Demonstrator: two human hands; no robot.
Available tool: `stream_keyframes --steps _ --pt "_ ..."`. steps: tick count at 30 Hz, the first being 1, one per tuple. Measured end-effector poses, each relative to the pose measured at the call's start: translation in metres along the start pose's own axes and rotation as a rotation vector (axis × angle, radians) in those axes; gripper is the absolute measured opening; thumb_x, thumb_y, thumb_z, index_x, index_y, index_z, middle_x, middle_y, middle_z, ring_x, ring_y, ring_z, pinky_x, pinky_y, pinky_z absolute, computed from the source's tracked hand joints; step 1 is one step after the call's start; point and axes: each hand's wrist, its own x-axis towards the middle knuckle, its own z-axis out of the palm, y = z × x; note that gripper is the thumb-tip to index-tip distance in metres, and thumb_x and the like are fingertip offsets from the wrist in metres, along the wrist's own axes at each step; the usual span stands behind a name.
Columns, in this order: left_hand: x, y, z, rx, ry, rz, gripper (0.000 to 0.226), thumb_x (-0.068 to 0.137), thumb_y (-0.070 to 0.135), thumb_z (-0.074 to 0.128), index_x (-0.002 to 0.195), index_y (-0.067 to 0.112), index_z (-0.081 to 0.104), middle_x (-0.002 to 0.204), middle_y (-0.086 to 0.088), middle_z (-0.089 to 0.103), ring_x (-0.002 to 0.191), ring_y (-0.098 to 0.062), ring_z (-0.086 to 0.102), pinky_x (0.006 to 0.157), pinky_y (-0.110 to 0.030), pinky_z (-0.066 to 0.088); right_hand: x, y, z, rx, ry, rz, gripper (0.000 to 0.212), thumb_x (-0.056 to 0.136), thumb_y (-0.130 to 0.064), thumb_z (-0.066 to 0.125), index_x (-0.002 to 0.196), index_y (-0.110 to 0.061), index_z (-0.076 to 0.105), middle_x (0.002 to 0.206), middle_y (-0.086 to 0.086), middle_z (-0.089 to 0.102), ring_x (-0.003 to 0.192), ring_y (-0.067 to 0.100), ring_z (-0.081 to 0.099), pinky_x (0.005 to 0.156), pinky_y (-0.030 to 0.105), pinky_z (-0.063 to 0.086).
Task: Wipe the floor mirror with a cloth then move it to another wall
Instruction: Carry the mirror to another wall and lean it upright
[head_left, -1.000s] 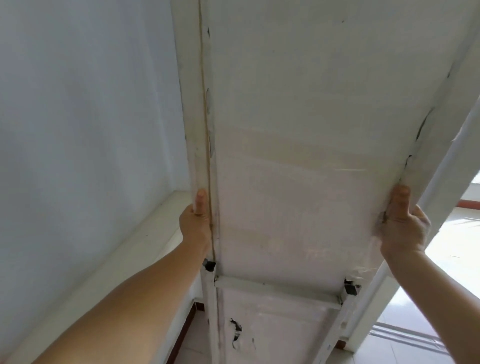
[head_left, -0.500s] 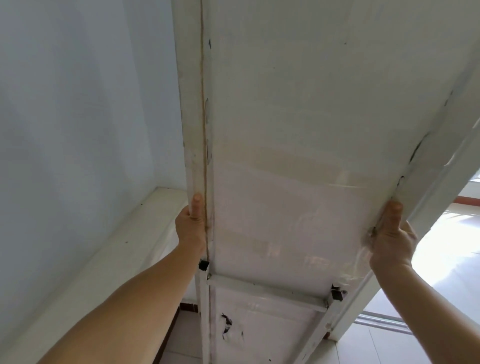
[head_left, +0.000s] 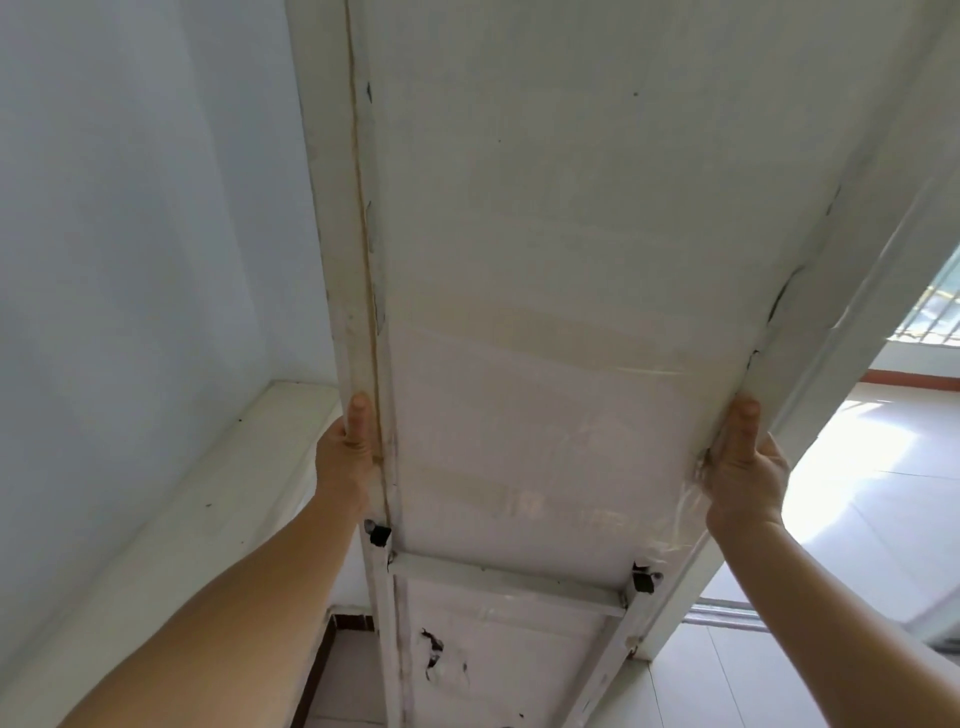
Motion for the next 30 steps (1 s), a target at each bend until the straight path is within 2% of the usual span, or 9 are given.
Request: stream_keyframes --steps 5,8,10,13,15,18,20,25,30 --pt "0.002 0.005 -0.003 0.071 -0.046 -0.041 0.051 0.084 0.063 0.044 0.076 0.014 0.053 0.084 -0.008 0.06 0.077 -0.02 0.054 0.073 -0.027 0.042 -0.006 -0.007 0.0 -0.032 -0.021 -0.022 0.074 0.031 -0.088 0.062 0.059 -0.022 0.041 0.035 -0.016 0.043 0.034 -0.002 0.04 0.038 0.011 0.036" --pt "-0.004 0.015 -0.005 0.031 0.029 -0.033 0.054 0.079 0.059 0.058 0.104 0.011 0.057 0.108 -0.007 0.061 0.098 -0.02 0.055 0.088 -0.029 0.04 -0.006 -0.006 -0.006 -0.037 -0.053 -0.023 0.079 0.024 -0.09 0.062 0.058 -0.021 0.044 0.036 -0.015 0.046 0.034 -0.002 0.042 0.038 0.011 0.038" --pt "-0.018 0.03 -0.004 0.035 0.077 0.05 0.055 0.082 0.048 0.062 0.126 0.019 0.048 0.122 -0.002 0.052 0.112 -0.017 0.049 0.096 -0.028 0.036 -0.005 -0.008 -0.013 -0.051 -0.099 -0.03 0.076 0.029 -0.087 0.064 0.061 -0.02 0.05 0.039 -0.016 0.05 0.037 -0.003 0.046 0.041 0.011 0.041" --pt "-0.04 0.056 0.004 0.138 0.086 0.275 0.062 0.086 0.043 0.059 0.14 0.029 0.033 0.144 -0.001 0.036 0.132 -0.016 0.035 0.109 -0.034 0.03 -0.003 -0.017 -0.02 -0.088 -0.189 -0.081 0.065 0.04 -0.074 0.073 0.064 -0.017 0.055 0.044 -0.015 0.055 0.041 -0.001 0.049 0.042 0.013 0.044" --pt "-0.056 0.075 0.015 0.225 0.056 0.431 0.07 0.086 0.045 0.057 0.145 0.028 0.025 0.152 -0.002 0.026 0.14 -0.017 0.022 0.116 -0.039 0.02 -0.001 -0.027 -0.019 -0.109 -0.251 -0.089 0.043 0.056 -0.053 0.081 0.07 -0.018 0.059 0.059 -0.014 0.063 0.052 0.001 0.057 0.047 0.012 0.048" --pt "-0.085 0.104 0.041 0.306 -0.021 0.556 0.087 0.079 0.059 0.055 0.148 0.031 0.01 0.158 -0.001 0.006 0.145 -0.017 0.001 0.115 -0.039 0.005 -0.003 -0.035 -0.017 -0.106 -0.319 -0.054 0.014 0.075 -0.024 0.075 0.083 -0.021 0.063 0.083 -0.004 0.067 0.068 0.008 0.064 0.055 0.011 0.052" --pt "-0.104 0.121 0.06 0.332 -0.094 0.584 0.102 0.069 0.071 0.056 0.147 0.038 0.0 0.158 0.002 -0.007 0.144 -0.015 -0.011 0.114 -0.045 0.001 -0.005 -0.036 -0.019 -0.097 -0.323 -0.033 0.012 0.075 -0.022 0.074 0.084 -0.02 0.066 0.084 -0.002 0.068 0.07 0.01 0.065 0.056 0.012 0.053" --pt "-0.147 0.151 0.099 0.44 -0.112 0.558 0.113 0.064 0.071 0.059 0.143 0.041 -0.016 0.154 0.001 -0.027 0.141 -0.017 -0.025 0.109 -0.065 -0.002 -0.011 -0.043 -0.025 -0.081 -0.321 0.01 0.014 0.077 -0.025 0.074 0.086 -0.018 0.067 0.086 -0.002 0.069 0.076 0.014 0.065 0.059 0.013 0.055" --pt "-0.2 0.163 0.138 0.455 -0.139 0.552 0.118 0.069 0.06 0.067 0.141 0.039 -0.024 0.151 -0.005 -0.034 0.138 -0.02 -0.031 0.107 -0.065 -0.006 -0.019 -0.052 -0.024 -0.099 -0.308 0.055 0.013 0.077 -0.027 0.074 0.085 -0.019 0.067 0.081 -0.002 0.068 0.073 0.013 0.063 0.067 0.023 0.052"
